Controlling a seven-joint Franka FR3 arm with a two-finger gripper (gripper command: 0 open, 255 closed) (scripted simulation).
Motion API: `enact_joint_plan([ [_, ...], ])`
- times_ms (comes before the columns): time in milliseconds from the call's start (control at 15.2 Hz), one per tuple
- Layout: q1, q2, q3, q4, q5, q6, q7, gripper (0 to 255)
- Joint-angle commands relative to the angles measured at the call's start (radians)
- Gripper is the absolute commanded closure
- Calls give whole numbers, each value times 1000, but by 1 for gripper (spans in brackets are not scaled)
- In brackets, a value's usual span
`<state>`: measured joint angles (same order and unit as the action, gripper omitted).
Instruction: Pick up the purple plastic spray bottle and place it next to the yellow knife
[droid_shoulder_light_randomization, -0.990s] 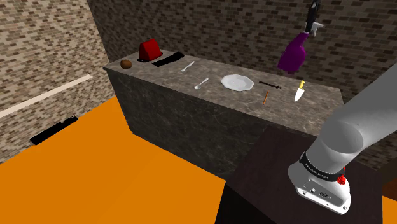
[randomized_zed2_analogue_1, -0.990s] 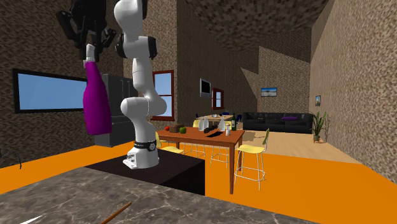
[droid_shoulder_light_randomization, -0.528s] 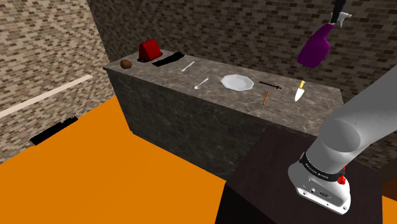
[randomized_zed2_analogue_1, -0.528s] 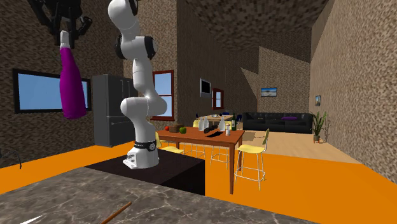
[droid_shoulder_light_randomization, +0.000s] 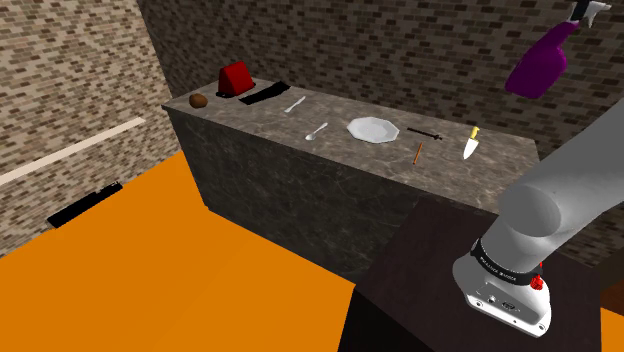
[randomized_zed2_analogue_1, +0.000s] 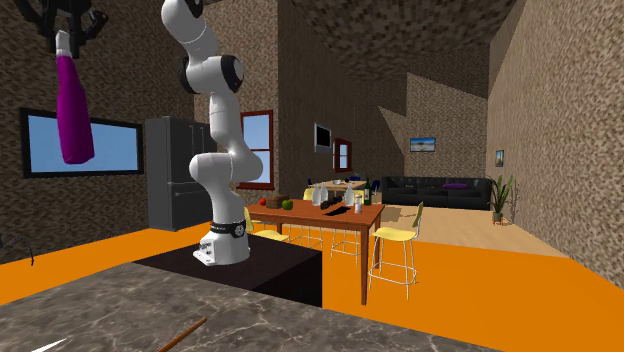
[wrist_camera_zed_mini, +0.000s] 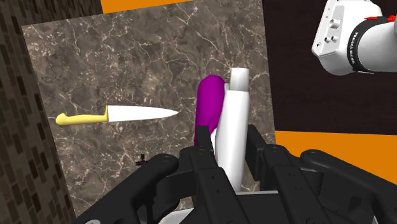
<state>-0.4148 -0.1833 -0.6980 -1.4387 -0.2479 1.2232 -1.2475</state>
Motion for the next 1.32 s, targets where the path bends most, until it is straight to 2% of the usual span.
enact_joint_plan([
  [0,-18,34,-44,66,9,-27,-72,255],
  [1254,-28,-131,4,-335,-70,227,43,255],
])
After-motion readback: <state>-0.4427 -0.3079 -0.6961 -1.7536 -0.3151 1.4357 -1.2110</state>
